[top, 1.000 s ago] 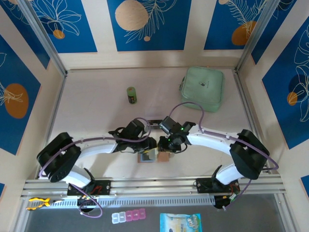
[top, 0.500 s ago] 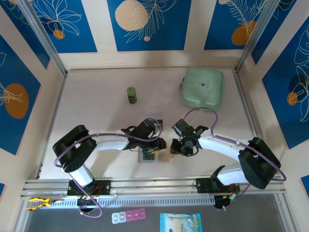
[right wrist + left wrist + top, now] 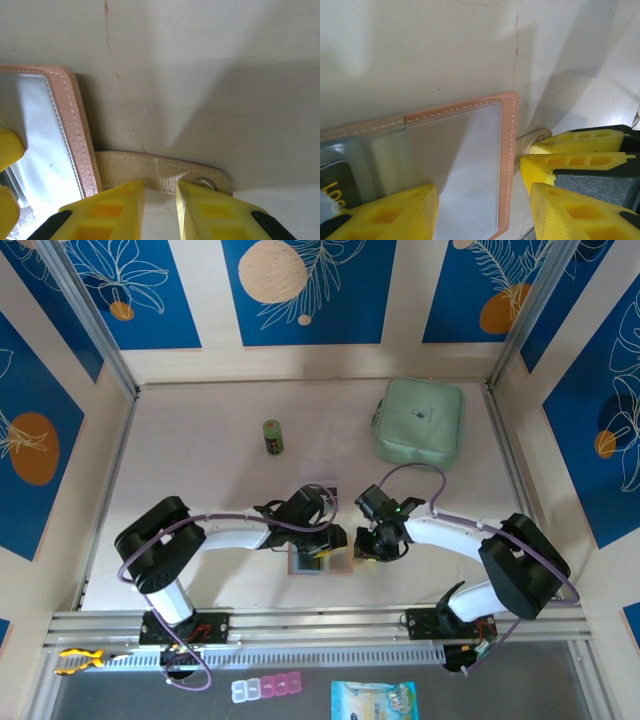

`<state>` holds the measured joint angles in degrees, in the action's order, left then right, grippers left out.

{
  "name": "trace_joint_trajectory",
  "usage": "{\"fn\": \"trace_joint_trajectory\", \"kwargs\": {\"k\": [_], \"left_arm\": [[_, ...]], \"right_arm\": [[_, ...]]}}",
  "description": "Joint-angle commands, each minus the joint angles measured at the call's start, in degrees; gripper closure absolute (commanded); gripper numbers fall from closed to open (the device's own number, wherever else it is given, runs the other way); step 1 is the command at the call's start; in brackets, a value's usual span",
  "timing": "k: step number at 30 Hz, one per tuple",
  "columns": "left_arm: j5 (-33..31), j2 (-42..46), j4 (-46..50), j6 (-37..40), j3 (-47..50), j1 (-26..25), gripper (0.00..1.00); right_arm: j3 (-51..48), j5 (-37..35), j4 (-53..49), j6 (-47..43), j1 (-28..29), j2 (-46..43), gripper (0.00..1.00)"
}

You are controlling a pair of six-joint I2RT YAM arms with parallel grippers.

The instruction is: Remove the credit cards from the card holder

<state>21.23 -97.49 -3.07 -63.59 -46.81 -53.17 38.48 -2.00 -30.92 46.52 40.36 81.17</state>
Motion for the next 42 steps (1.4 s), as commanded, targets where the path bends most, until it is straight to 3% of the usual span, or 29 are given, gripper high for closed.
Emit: {"fn": "trace_joint_trajectory", "kwargs": {"k": [1, 16, 30, 39, 42], "left_arm": [[-0.2, -2.3, 2.7, 0.1, -0.1, -0.5, 0.48], [-1.0, 2.6, 4.0, 0.9, -0.7, -0.5, 0.47], [-10.0, 13.4, 16.9, 7.5, 0.6, 1.9, 0.49], [-10.5, 19.0, 18.1, 8.7, 7.8, 6.0, 0.59], [-9.7, 19.3, 17.0, 8.7, 9.6, 6.8, 0.67]], "right_arm": [[0.3, -2.3, -3.4, -0.3, -0.3, 2.5, 0.74], [5.7, -1.6, -6.4, -2.2, 1.2, -0.3, 0.73], [13.4, 0.1, -8.5, -2.1, 4.2, 0.8, 0.73], [16.5, 4.3, -4.0, -0.5, 7.2, 6.5, 0.73], [16.7, 6.3, -1.5, 0.3, 7.8, 8.3, 0.73]]}}
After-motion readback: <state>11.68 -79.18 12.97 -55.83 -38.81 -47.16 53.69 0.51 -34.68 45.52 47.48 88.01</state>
